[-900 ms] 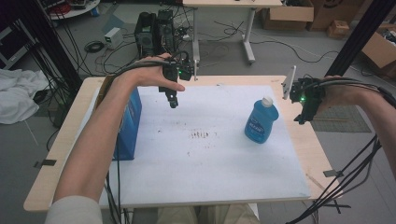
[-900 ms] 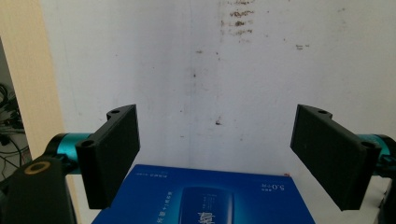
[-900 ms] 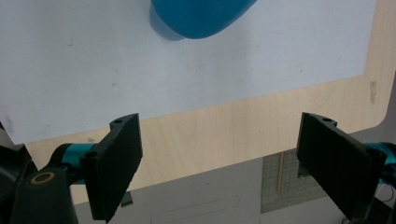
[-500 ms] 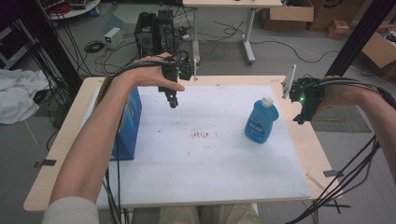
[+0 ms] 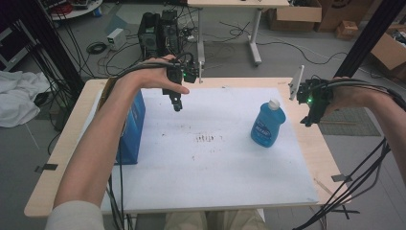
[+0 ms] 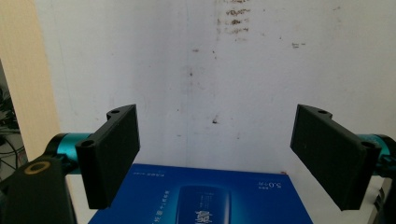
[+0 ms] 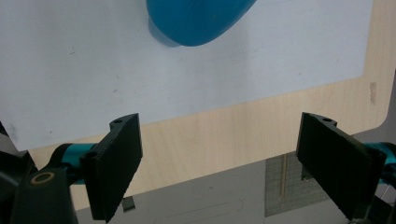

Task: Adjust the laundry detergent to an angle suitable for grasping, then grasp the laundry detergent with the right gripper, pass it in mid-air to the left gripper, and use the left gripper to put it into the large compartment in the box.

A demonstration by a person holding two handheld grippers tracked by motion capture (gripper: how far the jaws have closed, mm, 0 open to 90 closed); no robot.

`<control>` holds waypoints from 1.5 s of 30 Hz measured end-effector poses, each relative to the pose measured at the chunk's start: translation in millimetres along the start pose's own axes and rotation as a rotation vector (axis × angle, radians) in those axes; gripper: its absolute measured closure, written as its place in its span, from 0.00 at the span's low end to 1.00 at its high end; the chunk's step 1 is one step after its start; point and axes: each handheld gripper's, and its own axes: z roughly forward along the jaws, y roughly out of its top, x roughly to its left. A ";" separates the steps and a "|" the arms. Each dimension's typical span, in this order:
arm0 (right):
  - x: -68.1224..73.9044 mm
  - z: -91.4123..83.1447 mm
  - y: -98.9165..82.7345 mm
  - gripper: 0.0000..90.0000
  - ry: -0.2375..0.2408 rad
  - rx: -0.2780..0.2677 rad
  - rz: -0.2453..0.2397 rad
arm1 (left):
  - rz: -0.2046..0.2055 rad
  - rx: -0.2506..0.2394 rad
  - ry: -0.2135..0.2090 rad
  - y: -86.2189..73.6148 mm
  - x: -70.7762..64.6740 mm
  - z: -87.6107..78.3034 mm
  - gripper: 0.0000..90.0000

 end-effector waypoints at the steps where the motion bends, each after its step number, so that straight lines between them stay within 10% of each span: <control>1: -1.1 -0.8 -0.9 0.15 -0.007 -0.010 0.008 | 0.000 0.001 0.000 0.5 0.0 -0.8 0.18; 35: 9.0 -2.9 -3.6 0.15 -0.004 -0.048 0.045 | 0.007 -0.010 0.001 6.3 0.0 0.1 0.18; 45: 16.9 19.0 -2.8 0.15 0.039 -0.142 0.186 | 0.008 -0.013 -0.001 4.5 -0.3 1.1 0.18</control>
